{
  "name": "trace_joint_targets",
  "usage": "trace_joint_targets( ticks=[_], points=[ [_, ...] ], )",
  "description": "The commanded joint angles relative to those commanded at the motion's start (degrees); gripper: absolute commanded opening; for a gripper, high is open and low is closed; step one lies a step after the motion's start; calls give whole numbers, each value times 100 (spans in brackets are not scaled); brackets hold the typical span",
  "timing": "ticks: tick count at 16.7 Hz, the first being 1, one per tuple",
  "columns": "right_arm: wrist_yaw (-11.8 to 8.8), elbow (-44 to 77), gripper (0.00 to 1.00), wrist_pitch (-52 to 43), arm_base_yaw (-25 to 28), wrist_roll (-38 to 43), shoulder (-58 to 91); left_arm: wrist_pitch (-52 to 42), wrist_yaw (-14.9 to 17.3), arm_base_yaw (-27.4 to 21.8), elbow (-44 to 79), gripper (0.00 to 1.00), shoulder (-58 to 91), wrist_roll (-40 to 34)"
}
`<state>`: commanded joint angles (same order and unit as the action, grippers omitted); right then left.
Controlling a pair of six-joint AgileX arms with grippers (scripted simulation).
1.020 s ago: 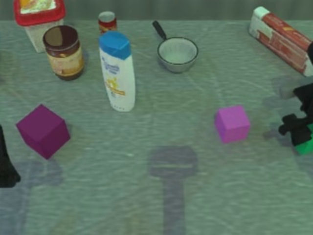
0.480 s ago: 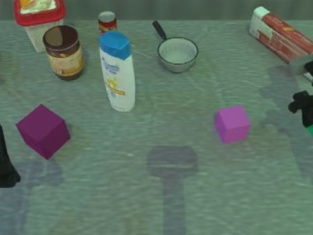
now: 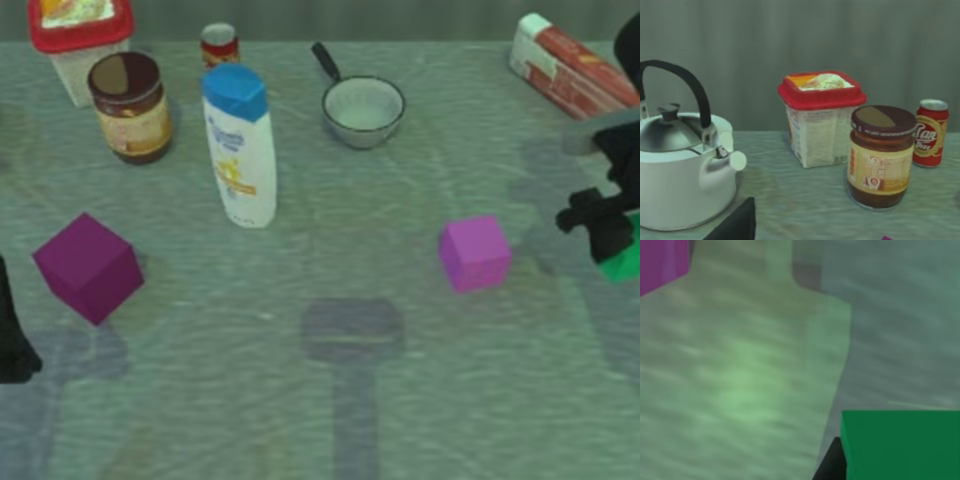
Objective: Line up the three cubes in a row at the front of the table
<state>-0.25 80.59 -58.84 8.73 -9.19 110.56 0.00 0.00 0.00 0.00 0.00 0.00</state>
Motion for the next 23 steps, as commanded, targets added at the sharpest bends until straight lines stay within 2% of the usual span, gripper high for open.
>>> trace_joint_targets(
  ticks=[3, 9, 12, 15, 20, 23],
  points=[
    [27, -104, 0, -70, 684, 1050, -128, 0, 0, 0, 0, 100, 0, 0],
    [76, -470, 0, -205, 2344, 3822, -526, 0, 0, 0, 0, 100, 0, 0],
    [109, -630, 0, -200, 2987, 4731, -766, 0, 0, 0, 0, 100, 0, 0],
    [131, -714, 0, -175, 3281, 5091, -912, 0, 0, 0, 0, 100, 0, 0],
    [121, -709, 0, -153, 3263, 5097, -884, 0, 0, 0, 0, 100, 0, 0],
    [128, -970, 0, 239, 3270, 5107, -758, 0, 0, 0, 0, 100, 0, 0]
  ],
)
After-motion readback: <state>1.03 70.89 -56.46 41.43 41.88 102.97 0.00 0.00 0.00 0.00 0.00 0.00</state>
